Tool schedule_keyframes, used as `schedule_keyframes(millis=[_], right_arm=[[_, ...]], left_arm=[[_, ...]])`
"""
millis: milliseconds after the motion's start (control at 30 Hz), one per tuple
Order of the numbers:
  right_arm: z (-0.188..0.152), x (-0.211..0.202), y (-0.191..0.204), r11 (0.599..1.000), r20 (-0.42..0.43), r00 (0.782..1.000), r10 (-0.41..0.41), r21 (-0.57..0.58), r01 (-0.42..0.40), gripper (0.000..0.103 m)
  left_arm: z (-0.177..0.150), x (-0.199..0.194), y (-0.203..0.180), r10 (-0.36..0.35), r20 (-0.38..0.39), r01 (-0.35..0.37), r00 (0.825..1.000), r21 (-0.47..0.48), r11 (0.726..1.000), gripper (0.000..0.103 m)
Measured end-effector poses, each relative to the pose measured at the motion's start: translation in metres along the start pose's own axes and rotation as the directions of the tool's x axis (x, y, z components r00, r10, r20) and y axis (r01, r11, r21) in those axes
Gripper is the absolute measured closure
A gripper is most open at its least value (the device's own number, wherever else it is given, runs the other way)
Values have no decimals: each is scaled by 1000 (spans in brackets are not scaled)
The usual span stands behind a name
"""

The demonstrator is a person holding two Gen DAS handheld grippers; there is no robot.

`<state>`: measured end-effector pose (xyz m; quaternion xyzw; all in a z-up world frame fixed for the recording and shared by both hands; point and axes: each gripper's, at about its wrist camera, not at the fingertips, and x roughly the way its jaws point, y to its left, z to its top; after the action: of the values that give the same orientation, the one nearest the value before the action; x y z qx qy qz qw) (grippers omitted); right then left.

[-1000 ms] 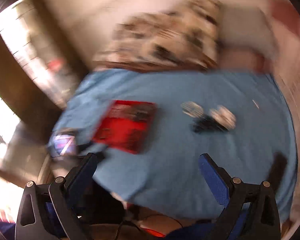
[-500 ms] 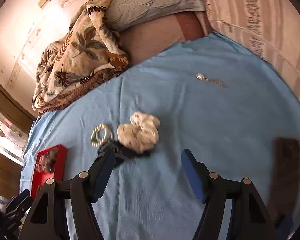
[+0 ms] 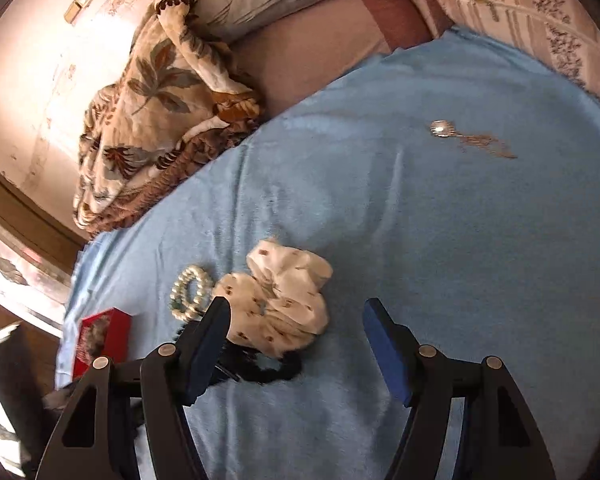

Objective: Organize jewelry
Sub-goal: 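Grasp the black beaded hair tie with the left tool while the right tool grasps the black claw clip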

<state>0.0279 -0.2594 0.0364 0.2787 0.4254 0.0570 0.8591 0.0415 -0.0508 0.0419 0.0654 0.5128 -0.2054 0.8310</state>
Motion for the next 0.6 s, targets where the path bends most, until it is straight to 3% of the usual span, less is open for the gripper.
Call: schedule_keyframes(millis=[67, 100, 167, 200, 267, 300, 333, 433, 600], right_arm=[[4, 8, 2, 1000, -5, 1000, -3, -12, 3, 30], [5, 13, 3, 1000, -7, 1000, -9, -13, 9, 30], [7, 20, 3, 1000, -13, 1000, -8, -13, 8, 30], [7, 26, 5, 1000, -26, 1000, -2, -16, 2, 30], [6, 33, 7, 1000, -51, 999, 15, -22, -16, 47], [5, 37, 8, 999, -74, 997, 36, -19, -38, 70], [3, 40, 9, 997, -102, 992, 69, -10, -71, 83], [-3, 37, 14, 992, -134, 983, 127, -1, -128, 93], [-14, 12, 28, 958, -147, 947, 284, 14, -285, 96]], left_arm=[[2, 10, -1, -31, -21, 30, 999, -11, 999, 40], [2, 13, -2, -42, -30, 42, 999, -17, 999, 46], [-2, 17, -1, -65, -64, 63, 996, -37, 997, 94], [-3, 18, 0, -83, -74, 80, 994, -45, 996, 95], [-7, 11, 3, -87, -66, 82, 994, -64, 995, 95], [-9, 5, 5, -86, -60, 82, 995, -70, 994, 95], [-12, -1, 7, -92, -53, 88, 994, -80, 993, 95], [-24, -25, 13, -96, -28, 94, 995, -84, 992, 95], [-53, -62, 27, -94, -6, 93, 996, -94, 991, 95]])
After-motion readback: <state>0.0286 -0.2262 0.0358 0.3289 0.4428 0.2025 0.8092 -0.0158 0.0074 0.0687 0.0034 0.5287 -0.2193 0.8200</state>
